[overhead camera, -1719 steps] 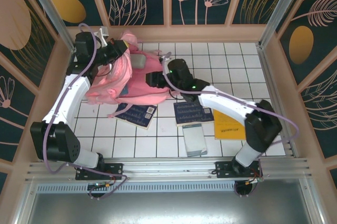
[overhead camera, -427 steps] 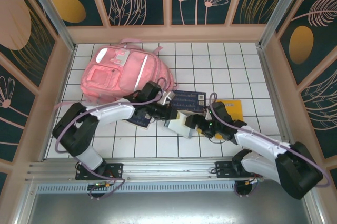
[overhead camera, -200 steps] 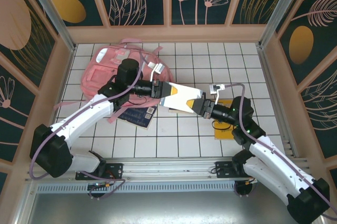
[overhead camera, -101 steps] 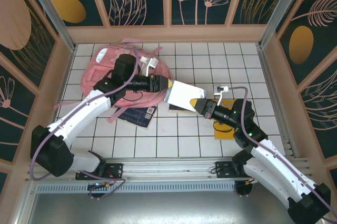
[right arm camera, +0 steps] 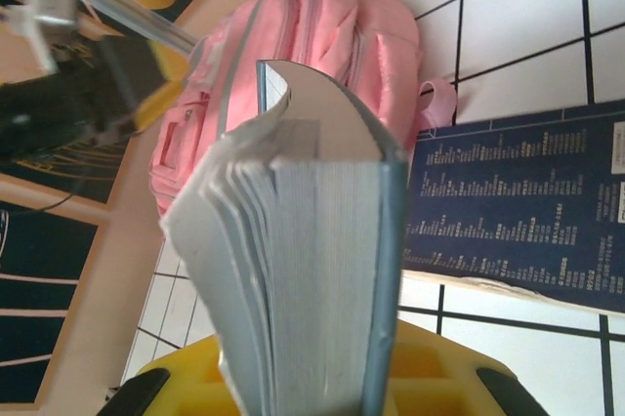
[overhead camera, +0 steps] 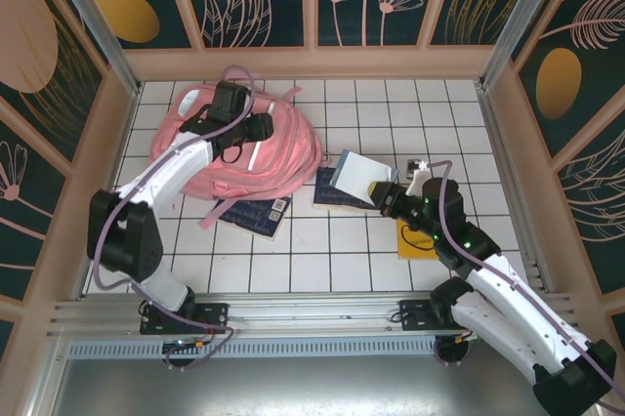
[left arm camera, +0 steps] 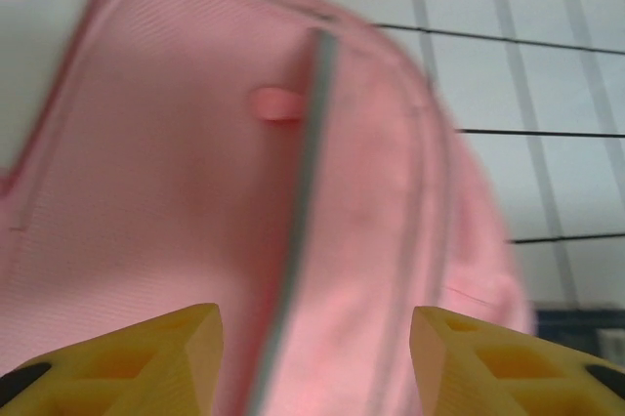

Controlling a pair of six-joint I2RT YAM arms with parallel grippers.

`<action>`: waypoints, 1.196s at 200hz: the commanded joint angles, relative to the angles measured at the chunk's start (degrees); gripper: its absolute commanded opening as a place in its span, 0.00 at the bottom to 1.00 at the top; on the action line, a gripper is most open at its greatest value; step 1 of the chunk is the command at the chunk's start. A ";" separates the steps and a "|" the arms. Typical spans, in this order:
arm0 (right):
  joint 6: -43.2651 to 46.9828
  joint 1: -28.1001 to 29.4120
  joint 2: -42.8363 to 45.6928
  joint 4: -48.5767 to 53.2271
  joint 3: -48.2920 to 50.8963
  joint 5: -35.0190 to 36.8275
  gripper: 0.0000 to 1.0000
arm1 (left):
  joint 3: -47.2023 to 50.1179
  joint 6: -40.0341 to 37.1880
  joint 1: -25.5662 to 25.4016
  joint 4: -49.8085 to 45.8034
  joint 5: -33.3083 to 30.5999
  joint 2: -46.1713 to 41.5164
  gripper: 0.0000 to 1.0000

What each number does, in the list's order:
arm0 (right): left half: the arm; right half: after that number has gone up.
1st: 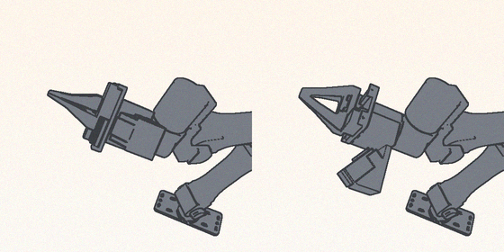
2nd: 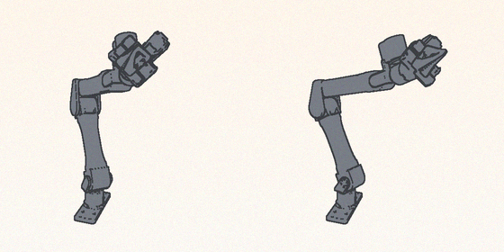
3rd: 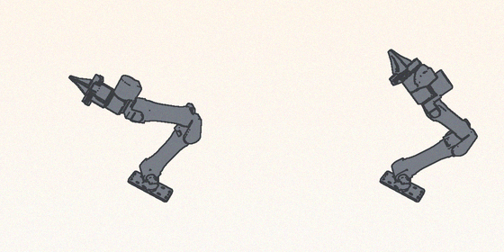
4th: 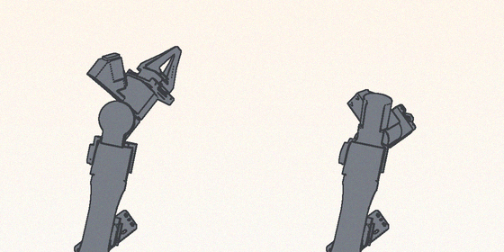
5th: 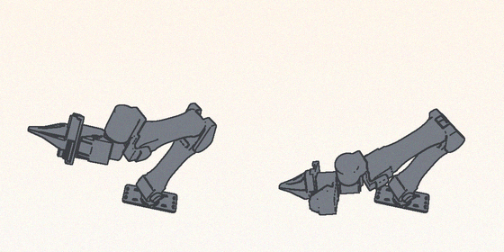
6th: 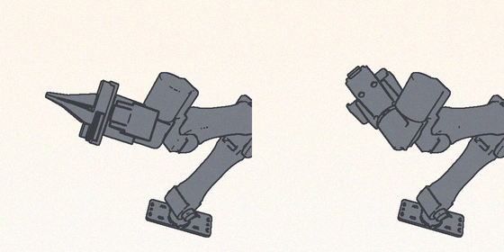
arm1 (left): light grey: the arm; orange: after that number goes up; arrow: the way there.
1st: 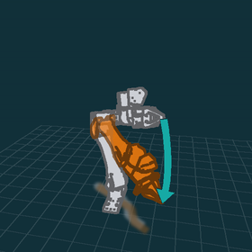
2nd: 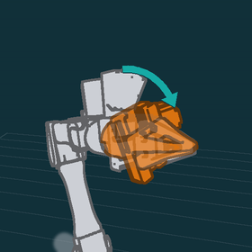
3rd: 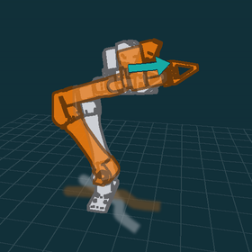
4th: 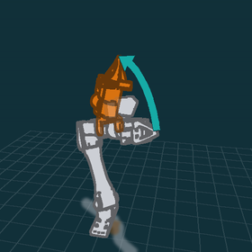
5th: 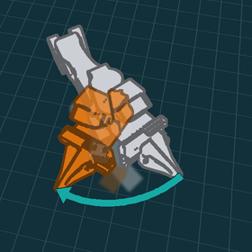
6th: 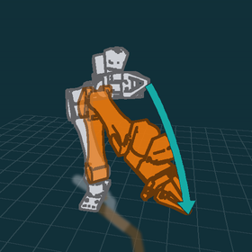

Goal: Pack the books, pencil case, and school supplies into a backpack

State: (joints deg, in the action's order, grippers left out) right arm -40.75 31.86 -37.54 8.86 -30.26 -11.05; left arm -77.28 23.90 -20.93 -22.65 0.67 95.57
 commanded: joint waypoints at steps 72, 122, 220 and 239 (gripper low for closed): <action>4.12 -0.22 0.39 -3.05 1.08 -2.93 0.00 | 2.03 0.27 0.26 6.04 14.33 4.79 0.44; 4.10 -0.20 -0.57 -3.92 0.95 -3.44 0.00 | 2.98 -1.03 0.44 5.37 7.70 3.60 0.43; 2.96 -0.17 -1.14 -4.82 2.31 -4.92 0.00 | 6.06 -0.11 2.56 9.27 13.76 4.65 0.50; 2.96 -0.20 -1.35 -4.71 2.31 -5.04 0.00 | 6.65 0.51 2.56 11.05 18.71 5.15 0.48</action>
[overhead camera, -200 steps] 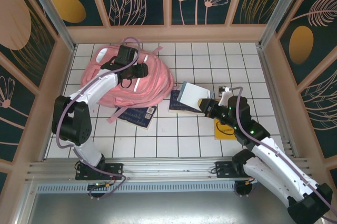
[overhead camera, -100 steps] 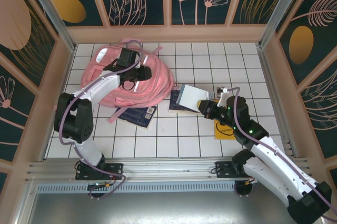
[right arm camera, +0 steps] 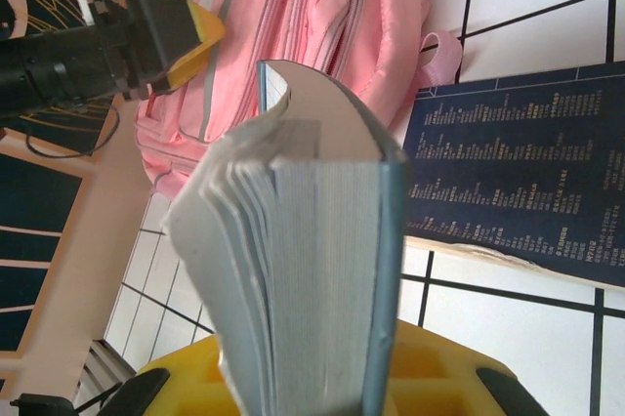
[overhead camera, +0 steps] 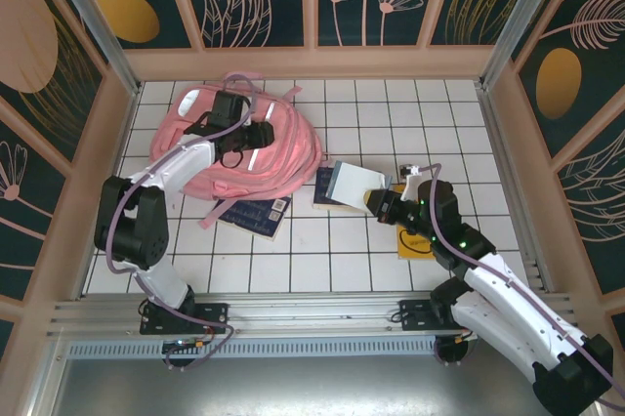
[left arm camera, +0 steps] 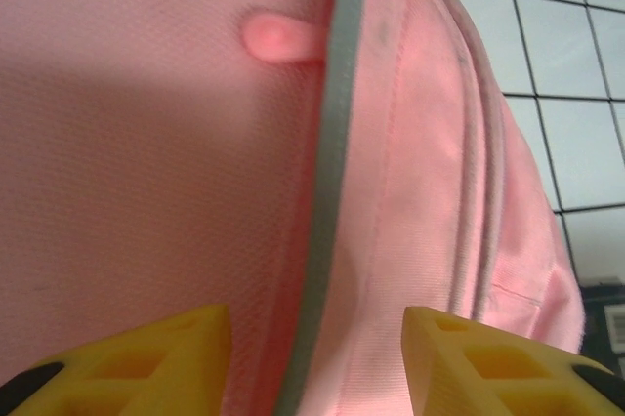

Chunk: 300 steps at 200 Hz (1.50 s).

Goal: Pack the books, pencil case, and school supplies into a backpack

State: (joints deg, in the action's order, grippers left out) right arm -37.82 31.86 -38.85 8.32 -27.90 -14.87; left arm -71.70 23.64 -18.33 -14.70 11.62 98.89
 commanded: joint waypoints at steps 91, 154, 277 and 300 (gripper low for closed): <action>-1.12 -0.22 -7.08 -7.51 -1.92 -1.20 0.00 | -2.11 0.56 0.07 -0.07 -0.41 -2.64 0.00; -5.12 -0.22 -26.64 -18.06 -11.56 -5.87 0.00 | -9.16 -0.67 0.07 -6.23 -4.41 -11.08 0.00; -10.72 0.12 -62.92 -34.03 -38.37 -29.34 0.00 | -4.29 -4.27 0.92 0.13 -5.63 -23.72 0.00; -13.24 1.99 -69.74 -38.41 -43.20 -34.04 0.00 | -2.62 -3.94 0.93 1.84 -4.99 -24.49 0.00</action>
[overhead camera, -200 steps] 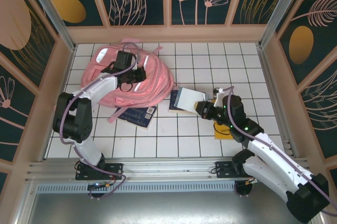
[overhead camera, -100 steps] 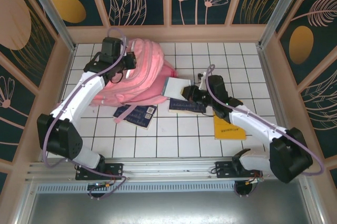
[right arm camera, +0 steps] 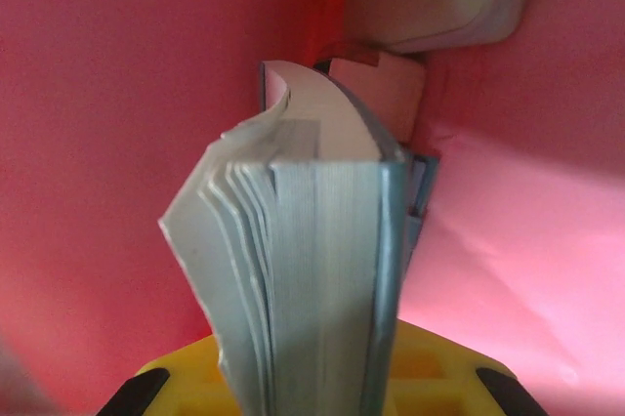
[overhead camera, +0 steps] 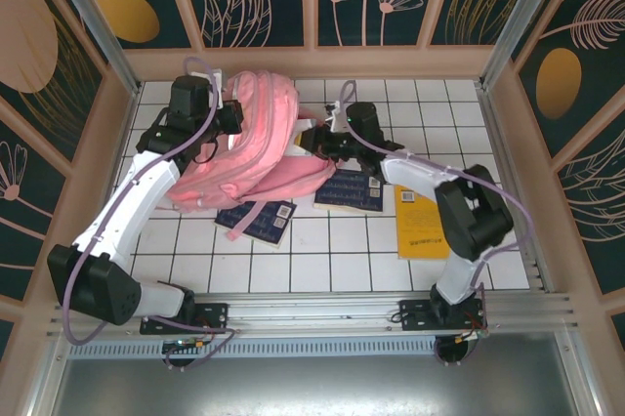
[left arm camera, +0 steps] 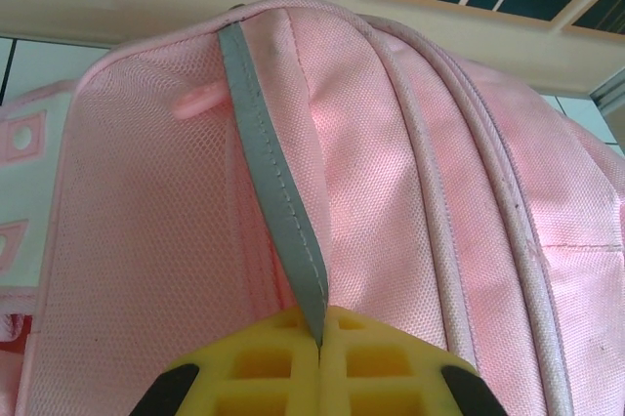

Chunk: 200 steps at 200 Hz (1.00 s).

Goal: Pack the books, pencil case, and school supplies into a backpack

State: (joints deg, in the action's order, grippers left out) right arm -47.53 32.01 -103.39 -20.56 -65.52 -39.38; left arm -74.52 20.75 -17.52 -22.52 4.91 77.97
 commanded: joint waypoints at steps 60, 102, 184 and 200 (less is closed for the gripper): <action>-1.34 12.80 -22.90 4.11 -27.63 4.58 0.03 | 0.52 -0.41 0.14 10.48 2.17 -4.50 0.00; -0.90 17.04 -30.76 10.65 -39.22 12.20 0.72 | 0.93 -0.14 0.23 9.79 -1.29 -5.23 0.00; 10.55 14.57 -12.70 13.34 -23.02 20.82 0.99 | 1.31 1.73 0.47 8.81 -5.04 -3.74 0.00; 10.40 14.07 -9.59 12.37 -18.71 21.94 0.99 | 1.26 2.01 0.48 8.82 -5.14 -3.43 0.00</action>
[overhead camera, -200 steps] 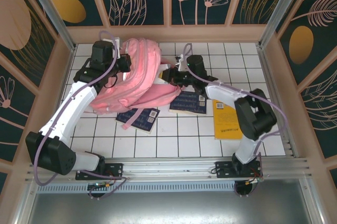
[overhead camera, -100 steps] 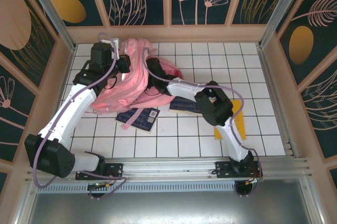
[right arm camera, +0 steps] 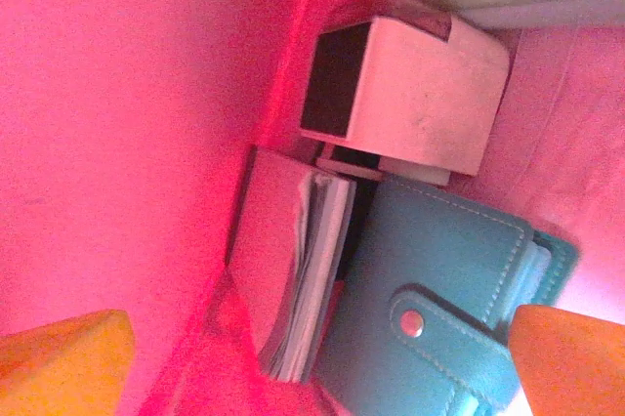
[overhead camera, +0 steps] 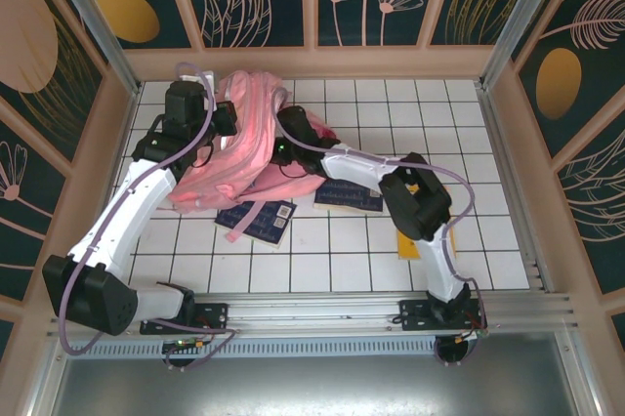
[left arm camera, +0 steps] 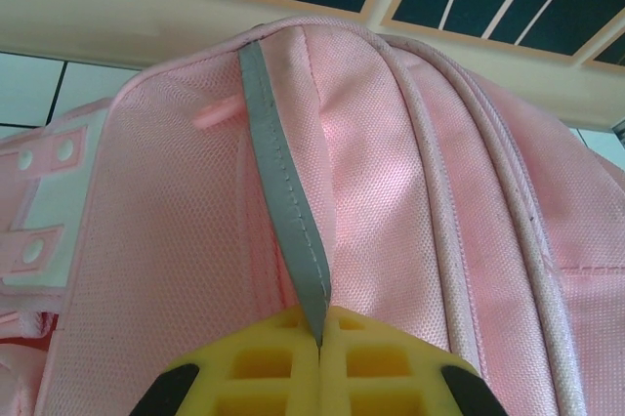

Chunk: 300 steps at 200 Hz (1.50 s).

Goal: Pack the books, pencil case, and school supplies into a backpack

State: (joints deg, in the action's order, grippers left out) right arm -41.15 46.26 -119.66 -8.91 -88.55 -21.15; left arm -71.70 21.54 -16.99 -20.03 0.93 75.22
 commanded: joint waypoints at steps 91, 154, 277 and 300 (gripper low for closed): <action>9.24 -2.76 31.45 7.40 28.27 35.34 0.84 | -1.52 4.05 1.53 6.18 -5.49 5.21 0.01; -3.88 -10.14 42.74 28.46 37.28 46.63 0.95 | -3.01 10.36 5.51 8.51 -3.07 14.98 0.04; -8.31 -45.07 45.14 27.35 57.42 33.98 0.99 | 0.92 12.23 7.37 12.40 8.54 13.37 0.62; -7.27 -44.95 45.89 25.74 59.88 26.60 0.99 | 0.42 10.46 5.39 11.88 8.37 12.16 0.63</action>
State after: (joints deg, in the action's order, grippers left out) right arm -49.76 1.21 -74.06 18.22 -31.16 13.93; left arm -71.00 33.50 -9.67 -9.61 8.03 90.50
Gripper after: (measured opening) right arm 0.988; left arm 0.624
